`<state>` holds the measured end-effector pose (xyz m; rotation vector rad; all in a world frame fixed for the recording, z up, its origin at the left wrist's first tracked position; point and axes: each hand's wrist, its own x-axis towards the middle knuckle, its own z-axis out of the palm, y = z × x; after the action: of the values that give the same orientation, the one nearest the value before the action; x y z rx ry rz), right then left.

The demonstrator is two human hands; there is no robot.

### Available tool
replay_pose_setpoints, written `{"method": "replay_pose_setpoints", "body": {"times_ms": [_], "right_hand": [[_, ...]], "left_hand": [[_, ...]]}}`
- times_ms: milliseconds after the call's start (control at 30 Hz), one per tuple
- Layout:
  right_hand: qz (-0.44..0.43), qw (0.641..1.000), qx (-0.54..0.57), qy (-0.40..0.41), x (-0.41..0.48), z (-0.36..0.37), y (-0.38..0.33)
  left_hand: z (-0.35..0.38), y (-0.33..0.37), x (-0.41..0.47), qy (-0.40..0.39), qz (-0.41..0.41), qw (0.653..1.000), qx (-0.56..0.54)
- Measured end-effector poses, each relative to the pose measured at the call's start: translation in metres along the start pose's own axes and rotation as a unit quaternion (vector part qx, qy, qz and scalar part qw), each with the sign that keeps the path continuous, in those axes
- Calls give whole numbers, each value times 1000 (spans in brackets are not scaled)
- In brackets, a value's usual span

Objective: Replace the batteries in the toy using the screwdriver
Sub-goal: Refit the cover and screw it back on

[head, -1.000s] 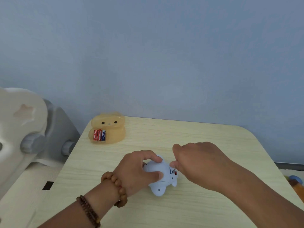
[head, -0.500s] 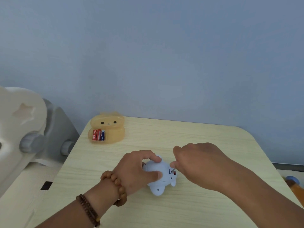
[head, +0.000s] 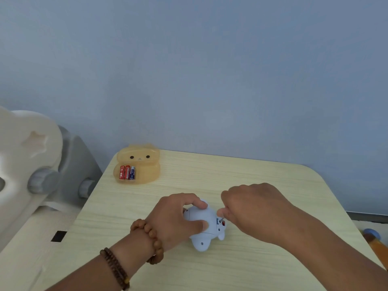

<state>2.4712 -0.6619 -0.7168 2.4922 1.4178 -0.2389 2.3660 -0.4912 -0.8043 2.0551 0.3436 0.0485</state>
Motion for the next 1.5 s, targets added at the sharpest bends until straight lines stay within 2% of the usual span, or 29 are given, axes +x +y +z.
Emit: {"method": "replay_pose_setpoints", "body": {"times_ms": [100,233,400,467,533,567,633,700,800,867,1033,1300,1400,1467,1500], "right_hand": [[-3,998,61,-24,-7,-5,1],[-10,999,34,-7,-5,0,0],[24,999,1,23,2,4,-2],[40,998,20,34,-1,5,0],[73,991,92,57,-8,4,7],[102,979,153,84,-12,6,11],[162,927,277,194,-18,20,19],[225,878,308,290,-21,50,23],[319,828,325,328,-20,95,20],[362,816,313,324,-19,115,17],[368,849,249,286,-17,135,3],[342,860,249,284,-15,142,-1],[355,848,221,326,-15,141,0],[311,859,202,353,-20,131,4],[265,866,235,353,-22,121,5]], "left_hand": [[-1,-1,0,1,-2,1000,-6],[0,-1,0,1,2,1000,-4],[0,0,-1,5,7,1000,1],[-1,0,-1,8,5,1000,6],[-1,-1,-1,9,1,1000,4],[-1,-1,-1,10,-1,1000,3],[-1,-3,0,12,-5,1000,3],[0,-3,1,12,-6,1000,2],[-1,-4,1,9,-7,1000,-2],[-1,-4,0,12,-6,1000,-7],[0,-3,-1,12,-2,1000,-19],[-1,-5,0,11,1,1000,-14],[-1,-5,0,7,3,1000,-20],[-1,-6,0,8,4,1000,-15],[-1,-6,0,8,4,1000,-12]]}}
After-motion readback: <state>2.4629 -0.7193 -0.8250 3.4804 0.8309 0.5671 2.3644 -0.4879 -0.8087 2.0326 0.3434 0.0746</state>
